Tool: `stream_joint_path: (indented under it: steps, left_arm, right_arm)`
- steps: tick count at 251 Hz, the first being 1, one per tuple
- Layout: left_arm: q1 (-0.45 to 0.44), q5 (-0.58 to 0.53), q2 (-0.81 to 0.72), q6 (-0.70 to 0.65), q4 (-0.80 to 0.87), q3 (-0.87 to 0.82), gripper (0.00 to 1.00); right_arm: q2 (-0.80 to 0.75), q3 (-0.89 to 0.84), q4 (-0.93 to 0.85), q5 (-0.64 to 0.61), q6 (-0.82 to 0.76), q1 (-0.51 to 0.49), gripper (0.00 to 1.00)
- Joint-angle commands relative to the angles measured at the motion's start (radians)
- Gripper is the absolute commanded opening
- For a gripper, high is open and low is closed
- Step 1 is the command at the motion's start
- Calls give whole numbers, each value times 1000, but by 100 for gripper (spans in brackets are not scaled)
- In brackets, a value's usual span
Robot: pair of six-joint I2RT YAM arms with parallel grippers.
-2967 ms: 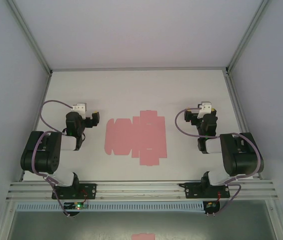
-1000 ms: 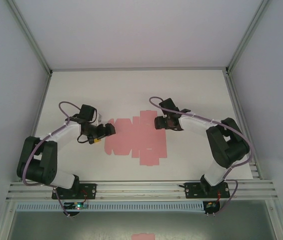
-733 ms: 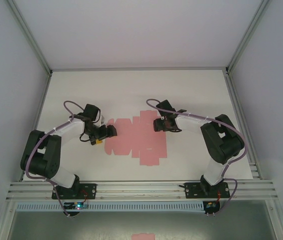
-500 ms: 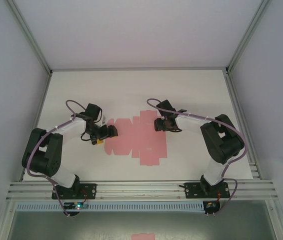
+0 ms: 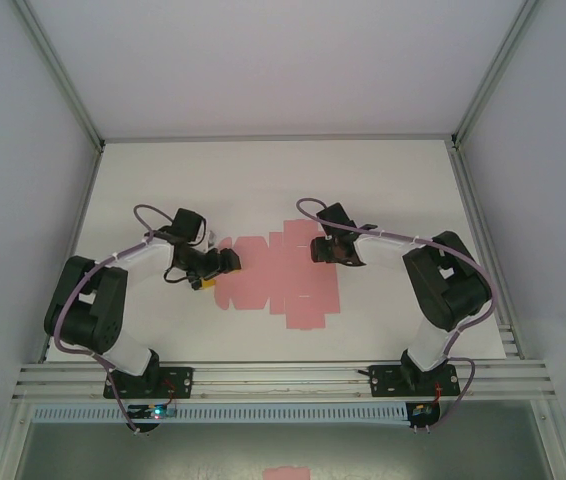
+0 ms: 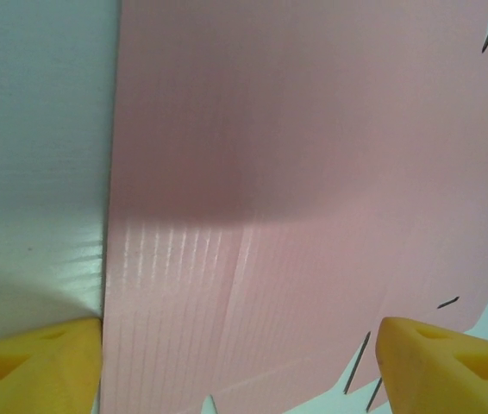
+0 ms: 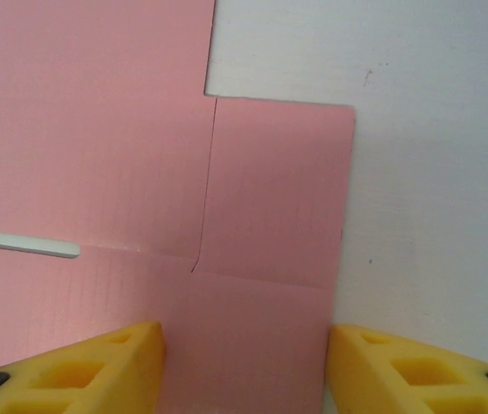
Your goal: Assemble paper box
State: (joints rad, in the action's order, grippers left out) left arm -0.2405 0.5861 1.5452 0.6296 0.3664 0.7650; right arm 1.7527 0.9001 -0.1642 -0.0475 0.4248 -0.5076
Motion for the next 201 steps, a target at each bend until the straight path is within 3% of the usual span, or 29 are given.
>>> stream_joint_path:
  steps: [1,28,54,102,142,201]
  left_arm:
    - [-50,301,-30,164,-390,-61,80]
    - [-49,335,-125,286,-603,-121,75]
    - [-55,298,-245,309,-655,-148,70]
    - [-94,217,-430,300,-629,-179,66]
    - [-137,167,-442,286,-620,-192,64]
    - [-144,75,-370,221,-399,-116,37]
  right_arm:
    - [98,-83,126,277,36,-16,53]
    - [85,-127,176,317,52,7,53]
    - [76,-159,211,340,59,35,53]
    - [69,-205,309,433,72,84,53]
    - [76,-215,354,487,65,96,53]
    - [69,-220,342,469,55,104,52]
